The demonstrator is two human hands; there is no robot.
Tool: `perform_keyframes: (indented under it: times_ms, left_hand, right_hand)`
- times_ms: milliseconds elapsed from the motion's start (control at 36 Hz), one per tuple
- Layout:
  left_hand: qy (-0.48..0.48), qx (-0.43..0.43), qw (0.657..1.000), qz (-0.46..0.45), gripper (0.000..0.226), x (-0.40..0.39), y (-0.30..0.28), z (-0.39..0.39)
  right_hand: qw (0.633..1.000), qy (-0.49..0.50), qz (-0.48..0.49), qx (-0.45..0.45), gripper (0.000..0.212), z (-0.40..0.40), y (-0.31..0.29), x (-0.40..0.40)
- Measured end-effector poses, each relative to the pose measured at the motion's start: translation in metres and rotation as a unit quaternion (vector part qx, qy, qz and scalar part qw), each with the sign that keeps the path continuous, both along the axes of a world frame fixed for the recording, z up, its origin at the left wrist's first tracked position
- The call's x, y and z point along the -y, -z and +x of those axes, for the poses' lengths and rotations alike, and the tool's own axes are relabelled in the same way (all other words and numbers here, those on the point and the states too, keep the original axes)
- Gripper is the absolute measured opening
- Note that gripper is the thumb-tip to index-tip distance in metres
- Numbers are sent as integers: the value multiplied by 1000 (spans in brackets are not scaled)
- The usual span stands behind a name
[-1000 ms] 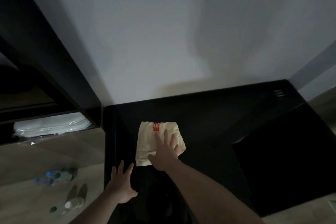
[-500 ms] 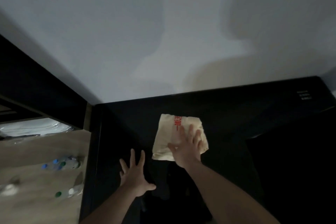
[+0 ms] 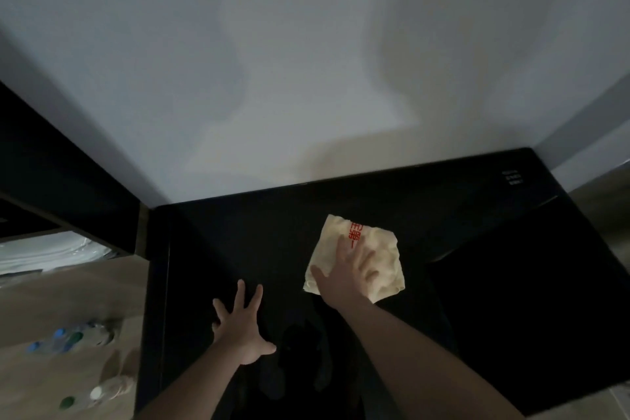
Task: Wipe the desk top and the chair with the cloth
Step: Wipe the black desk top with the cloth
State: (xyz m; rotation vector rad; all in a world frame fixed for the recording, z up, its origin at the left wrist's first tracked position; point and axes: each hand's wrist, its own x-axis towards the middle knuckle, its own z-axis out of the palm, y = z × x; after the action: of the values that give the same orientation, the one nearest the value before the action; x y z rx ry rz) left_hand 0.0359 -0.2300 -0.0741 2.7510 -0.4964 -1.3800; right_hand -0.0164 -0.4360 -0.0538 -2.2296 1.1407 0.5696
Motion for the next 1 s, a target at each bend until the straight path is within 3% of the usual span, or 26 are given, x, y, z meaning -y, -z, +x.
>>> perform_keyframes:
  times_ms: [111, 361, 1000]
  left_hand:
    - [46, -1, 999, -18, 119, -3, -5, 9]
    - [80, 26, 996, -35, 116, 49, -14, 11]
    - [108, 3, 994, -22, 128, 370, 5, -48]
  right_hand:
    - [995, 77, 64, -25, 103, 17, -2, 2]
    - [987, 111, 70, -87, 109, 26, 15, 55]
    - [993, 90, 15, -77, 100, -107, 33, 378]
